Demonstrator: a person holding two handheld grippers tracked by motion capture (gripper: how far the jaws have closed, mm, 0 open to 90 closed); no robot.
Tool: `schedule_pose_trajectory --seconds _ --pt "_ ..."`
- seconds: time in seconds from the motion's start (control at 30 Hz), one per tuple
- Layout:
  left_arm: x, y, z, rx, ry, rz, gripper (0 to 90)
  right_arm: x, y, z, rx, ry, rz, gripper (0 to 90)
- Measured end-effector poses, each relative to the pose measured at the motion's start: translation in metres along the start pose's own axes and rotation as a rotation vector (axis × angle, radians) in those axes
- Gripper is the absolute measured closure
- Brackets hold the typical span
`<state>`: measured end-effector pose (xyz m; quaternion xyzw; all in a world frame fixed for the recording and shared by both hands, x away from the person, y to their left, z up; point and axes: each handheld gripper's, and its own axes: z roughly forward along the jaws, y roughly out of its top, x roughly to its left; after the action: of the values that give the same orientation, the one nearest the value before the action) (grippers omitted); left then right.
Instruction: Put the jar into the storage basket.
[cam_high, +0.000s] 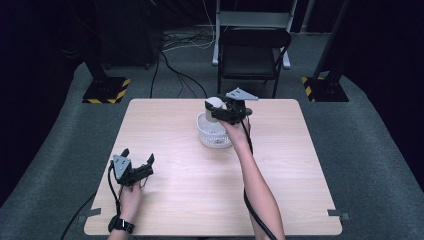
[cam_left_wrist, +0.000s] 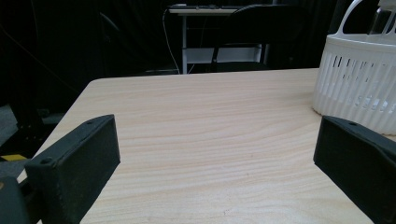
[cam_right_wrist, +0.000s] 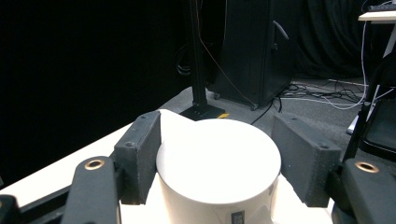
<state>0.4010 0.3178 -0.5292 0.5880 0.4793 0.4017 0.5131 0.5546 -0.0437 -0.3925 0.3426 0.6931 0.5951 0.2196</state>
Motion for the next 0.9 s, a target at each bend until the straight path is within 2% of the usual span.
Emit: schedule_pose_trajectory --seconds 0.9 --pt "0.0 0.0 0.0 0.001 0.0 0.005 0.1 0.004 -0.016 0.008 0.019 0.009 -0.031 33.9"
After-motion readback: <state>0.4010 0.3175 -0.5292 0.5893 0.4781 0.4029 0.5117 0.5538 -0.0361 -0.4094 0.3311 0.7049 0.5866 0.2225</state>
